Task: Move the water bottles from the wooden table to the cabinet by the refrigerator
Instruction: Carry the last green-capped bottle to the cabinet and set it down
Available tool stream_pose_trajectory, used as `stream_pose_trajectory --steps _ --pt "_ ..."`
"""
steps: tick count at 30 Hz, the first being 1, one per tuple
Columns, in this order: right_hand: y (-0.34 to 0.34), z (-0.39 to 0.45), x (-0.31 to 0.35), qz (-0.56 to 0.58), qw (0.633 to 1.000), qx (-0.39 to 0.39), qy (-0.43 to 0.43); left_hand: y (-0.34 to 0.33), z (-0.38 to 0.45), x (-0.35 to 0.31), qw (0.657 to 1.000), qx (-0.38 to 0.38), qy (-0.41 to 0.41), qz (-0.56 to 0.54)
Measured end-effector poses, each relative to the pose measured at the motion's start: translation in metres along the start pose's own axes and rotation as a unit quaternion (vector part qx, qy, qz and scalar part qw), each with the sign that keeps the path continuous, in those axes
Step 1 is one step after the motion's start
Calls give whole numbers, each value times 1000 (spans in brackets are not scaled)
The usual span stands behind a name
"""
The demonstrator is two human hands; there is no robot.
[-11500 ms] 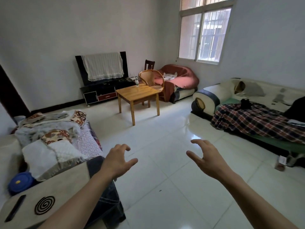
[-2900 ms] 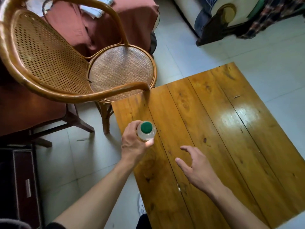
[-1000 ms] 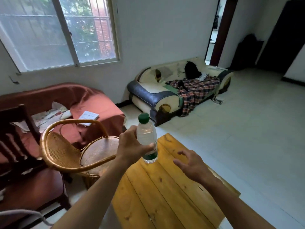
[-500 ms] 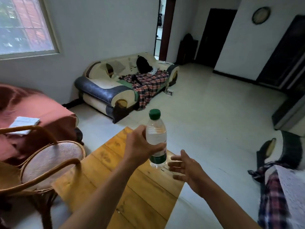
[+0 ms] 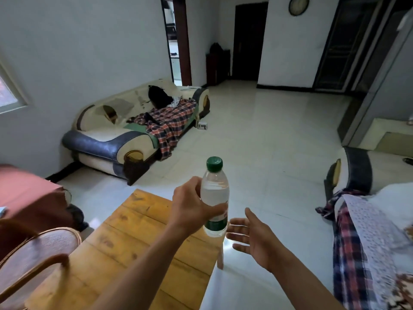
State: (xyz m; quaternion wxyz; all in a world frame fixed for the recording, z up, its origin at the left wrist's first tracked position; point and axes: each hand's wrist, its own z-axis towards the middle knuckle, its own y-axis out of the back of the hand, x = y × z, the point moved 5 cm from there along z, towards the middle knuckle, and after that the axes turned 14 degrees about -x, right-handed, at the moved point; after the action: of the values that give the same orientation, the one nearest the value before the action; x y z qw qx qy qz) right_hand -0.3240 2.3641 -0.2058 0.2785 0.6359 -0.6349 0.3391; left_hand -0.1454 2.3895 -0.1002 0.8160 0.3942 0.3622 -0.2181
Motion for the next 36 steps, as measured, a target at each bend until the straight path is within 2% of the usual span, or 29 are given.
stream_pose_trajectory --steps 10,18,23,26,36 --pt "88 18 25 46 994 -102 -3 -102 18 -51 990 109 -51 -67" --pt "99 26 42 77 980 -185 13 -137 44 -61 972 170 -88 -135" --pt "94 35 52 91 969 -227 21 -145 64 -58 963 178 -97 -177" --pt "93 38 51 119 964 -237 15 -148 70 -52 960 178 -76 -202" --pt "109 75 68 195 954 -229 -10 -191 99 -62 954 189 -87 -214"
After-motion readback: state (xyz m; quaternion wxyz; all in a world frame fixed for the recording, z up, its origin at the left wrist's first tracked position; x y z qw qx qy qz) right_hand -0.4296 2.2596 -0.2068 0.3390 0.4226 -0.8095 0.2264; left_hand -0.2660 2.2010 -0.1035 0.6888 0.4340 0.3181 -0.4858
